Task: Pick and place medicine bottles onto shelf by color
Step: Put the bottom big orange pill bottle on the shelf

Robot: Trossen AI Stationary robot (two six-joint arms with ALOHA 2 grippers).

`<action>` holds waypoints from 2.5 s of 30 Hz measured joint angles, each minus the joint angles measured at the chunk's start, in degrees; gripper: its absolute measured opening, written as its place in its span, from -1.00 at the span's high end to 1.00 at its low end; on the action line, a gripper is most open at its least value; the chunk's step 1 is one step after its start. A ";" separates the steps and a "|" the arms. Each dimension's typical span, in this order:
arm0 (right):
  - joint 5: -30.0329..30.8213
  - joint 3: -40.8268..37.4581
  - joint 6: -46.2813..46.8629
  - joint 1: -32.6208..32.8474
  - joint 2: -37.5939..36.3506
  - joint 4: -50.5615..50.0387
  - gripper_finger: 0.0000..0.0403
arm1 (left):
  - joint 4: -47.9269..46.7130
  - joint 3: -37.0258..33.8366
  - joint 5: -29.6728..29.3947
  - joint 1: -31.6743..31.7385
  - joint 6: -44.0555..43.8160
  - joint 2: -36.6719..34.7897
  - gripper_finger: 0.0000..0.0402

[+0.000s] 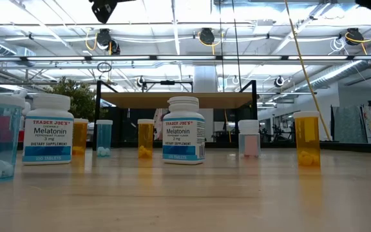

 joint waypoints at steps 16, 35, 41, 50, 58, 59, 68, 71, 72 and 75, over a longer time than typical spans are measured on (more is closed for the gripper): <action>-6.64 10.39 -2.95 -2.14 15.50 -5.09 -0.28 | -0.04 0.00 0.04 0.00 0.92 0.00 0.93; -12.60 10.38 -3.04 -4.37 19.26 -2.93 -0.29 | -0.04 0.00 0.04 0.00 2.02 -0.02 0.93; -12.36 10.38 -4.48 -3.53 19.26 -2.86 -0.29 | -0.04 0.02 0.04 0.00 2.02 -0.02 0.93; -10.97 10.38 -6.09 -3.50 19.26 1.26 -0.29 | -0.04 0.02 0.04 0.00 2.01 -0.02 0.93; -15.31 10.38 -11.14 -3.93 19.26 2.19 -0.47 | -0.04 0.04 0.04 0.00 1.92 -0.04 0.93; -15.66 10.38 -11.22 -4.09 19.26 2.23 -0.53 | -0.04 0.04 0.04 0.00 1.92 -0.04 0.93; -13.72 10.38 -13.68 -4.74 20.59 -1.50 -0.94 | -0.04 0.07 0.00 0.42 1.95 -0.04 0.93; -13.85 10.38 -13.66 -4.72 21.70 -1.96 -0.92 | -0.04 0.07 0.00 0.46 2.24 -0.04 0.93; -13.87 10.36 -13.61 -4.72 21.96 -2.03 -0.90 | -0.02 0.07 0.04 0.55 2.31 -0.04 0.93; -13.87 10.36 -13.12 -4.72 22.51 -1.99 -0.88 | -0.02 0.07 0.00 1.01 2.35 -0.04 0.93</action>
